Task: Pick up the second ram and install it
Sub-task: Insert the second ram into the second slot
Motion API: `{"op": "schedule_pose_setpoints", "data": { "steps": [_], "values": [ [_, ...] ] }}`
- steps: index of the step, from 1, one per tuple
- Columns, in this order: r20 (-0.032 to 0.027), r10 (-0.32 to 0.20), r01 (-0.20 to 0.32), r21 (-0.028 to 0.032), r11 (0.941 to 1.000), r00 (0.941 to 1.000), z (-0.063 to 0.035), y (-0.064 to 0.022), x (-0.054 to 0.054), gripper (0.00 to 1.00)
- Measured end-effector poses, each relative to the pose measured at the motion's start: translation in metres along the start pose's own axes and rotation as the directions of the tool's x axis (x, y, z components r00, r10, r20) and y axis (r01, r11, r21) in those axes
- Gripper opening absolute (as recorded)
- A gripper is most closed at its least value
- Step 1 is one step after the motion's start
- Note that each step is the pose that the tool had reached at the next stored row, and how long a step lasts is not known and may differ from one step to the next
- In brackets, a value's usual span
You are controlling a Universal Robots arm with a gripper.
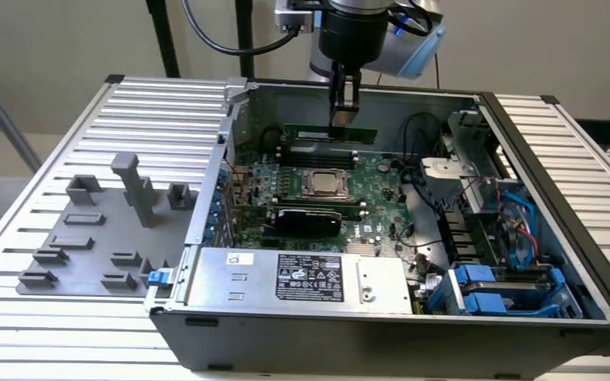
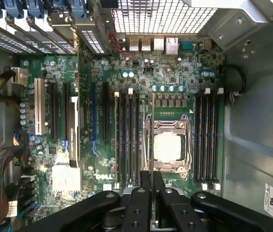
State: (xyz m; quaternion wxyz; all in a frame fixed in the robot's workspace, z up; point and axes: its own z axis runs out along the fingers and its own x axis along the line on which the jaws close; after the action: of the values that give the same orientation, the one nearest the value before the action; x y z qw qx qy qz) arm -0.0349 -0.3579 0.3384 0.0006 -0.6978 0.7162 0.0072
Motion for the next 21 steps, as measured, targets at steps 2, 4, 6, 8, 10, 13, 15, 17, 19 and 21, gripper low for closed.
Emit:
{"op": "schedule_pose_setpoints", "data": {
  "steps": [2,4,6,8,10,13,15,17,19,21],
  "values": [
    [0.0001,0.0,0.0,0.0021,1.0,1.0,0.0002,0.0004,0.0,0.0],
    [0.0003,0.0,0.0,0.0051,1.0,1.0,0.003,0.0007,0.0,0.0],
    [0.0002,0.0,0.0,0.0058,1.0,1.0,0.0065,0.0014,0.0,0.0],
    [0.0002,0.0,0.0,0.0058,1.0,1.0,0.0101,0.0023,0.002,0.0],
    [0.0002,0.0,0.0,0.0059,1.0,1.0,0.0137,0.0033,0.003,0.0],
    [-0.0001,0.0,0.0,0.0057,1.0,1.0,0.0191,0.0044,0.008,0.0],
    [0.0002,0.0,0.0,0.0058,1.0,1.0,0.0228,0.0046,0.011,0.0],
    [0.0002,0.0,0.0,0.0058,1.0,1.0,0.0264,0.0048,0.013,0.0],
    [0.0002,0.0,0.0,0.0058,1.0,1.0,0.0299,0.005,0.016,0.0],
    [0.0002,0.0,0.0,0.0058,1.0,1.0,0.0337,0.0057,0.018,0.0]
  ]
}}
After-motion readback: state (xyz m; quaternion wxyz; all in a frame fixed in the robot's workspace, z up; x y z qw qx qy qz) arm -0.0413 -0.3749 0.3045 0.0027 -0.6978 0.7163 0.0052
